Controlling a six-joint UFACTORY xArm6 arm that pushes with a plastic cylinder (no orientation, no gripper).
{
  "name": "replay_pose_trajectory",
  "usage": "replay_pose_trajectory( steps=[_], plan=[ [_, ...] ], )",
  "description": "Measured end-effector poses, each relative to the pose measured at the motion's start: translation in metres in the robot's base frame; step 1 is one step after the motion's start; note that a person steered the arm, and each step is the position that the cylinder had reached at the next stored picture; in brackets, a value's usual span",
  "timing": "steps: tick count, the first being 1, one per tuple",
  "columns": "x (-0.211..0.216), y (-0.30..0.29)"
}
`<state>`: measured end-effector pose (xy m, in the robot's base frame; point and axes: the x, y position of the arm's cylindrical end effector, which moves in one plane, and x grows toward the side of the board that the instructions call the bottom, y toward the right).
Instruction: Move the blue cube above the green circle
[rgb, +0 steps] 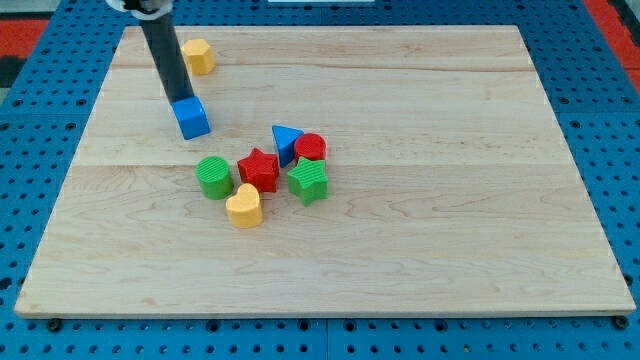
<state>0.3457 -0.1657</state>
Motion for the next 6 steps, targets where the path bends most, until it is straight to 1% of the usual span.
replay_pose_trajectory(
  steps=[1,2,4,5,6],
  plan=[
    [0.004,0.021],
    [0.021,0.021],
    [0.027,-0.058],
    [0.035,-0.061],
    [0.051,-0.007]
  ],
)
